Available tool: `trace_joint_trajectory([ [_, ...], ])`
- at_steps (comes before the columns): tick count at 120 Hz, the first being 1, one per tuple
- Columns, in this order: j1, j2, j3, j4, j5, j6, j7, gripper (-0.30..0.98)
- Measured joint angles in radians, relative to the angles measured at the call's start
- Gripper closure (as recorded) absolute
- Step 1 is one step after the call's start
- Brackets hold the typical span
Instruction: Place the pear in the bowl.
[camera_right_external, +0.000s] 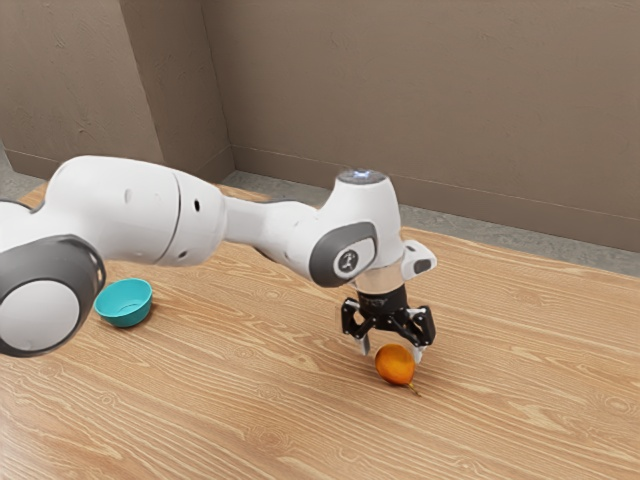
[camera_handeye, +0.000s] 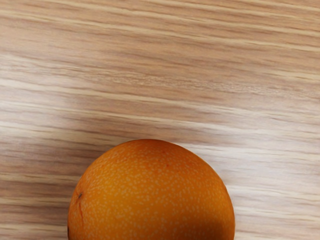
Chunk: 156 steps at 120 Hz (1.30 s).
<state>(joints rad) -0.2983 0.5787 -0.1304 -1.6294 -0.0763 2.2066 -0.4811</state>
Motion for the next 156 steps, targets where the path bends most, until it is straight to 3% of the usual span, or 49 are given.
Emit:
trace_joint_trajectory([
  [92, -0.003, 0.028, 0.005, -0.064, 0.010, 0.155, -0.025, 0.02],
  [156, -0.010, 0.031, 0.005, -0.066, 0.014, 0.170, -0.040, 0.30],
])
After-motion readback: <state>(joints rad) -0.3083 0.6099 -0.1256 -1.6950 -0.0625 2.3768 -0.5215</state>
